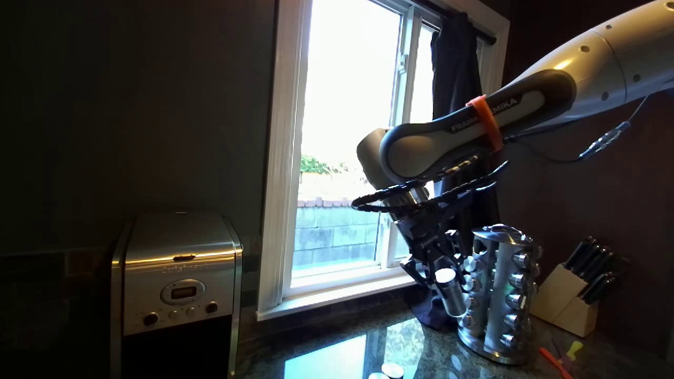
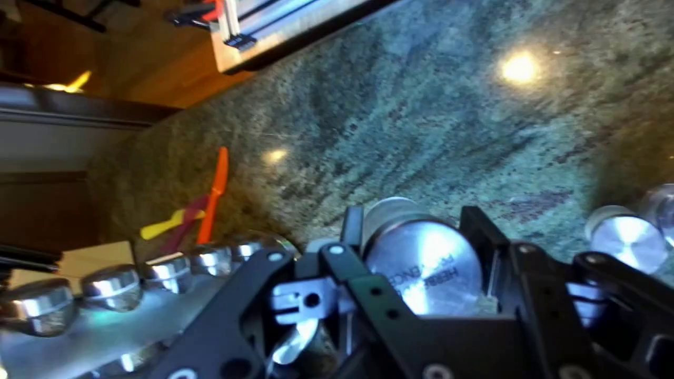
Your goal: Pick up one spice cellar and place it on the spice rack
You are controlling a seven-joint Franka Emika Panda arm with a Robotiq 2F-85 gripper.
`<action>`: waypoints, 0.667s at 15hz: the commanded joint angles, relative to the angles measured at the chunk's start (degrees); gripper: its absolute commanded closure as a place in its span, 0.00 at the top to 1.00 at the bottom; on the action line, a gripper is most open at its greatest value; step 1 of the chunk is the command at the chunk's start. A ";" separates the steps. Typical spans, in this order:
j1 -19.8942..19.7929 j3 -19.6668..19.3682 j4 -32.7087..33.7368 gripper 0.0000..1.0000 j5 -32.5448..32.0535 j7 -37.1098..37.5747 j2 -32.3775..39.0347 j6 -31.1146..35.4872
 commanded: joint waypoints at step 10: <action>-2.14 1.77 0.30 0.49 -14.58 8.18 3.34 -10.99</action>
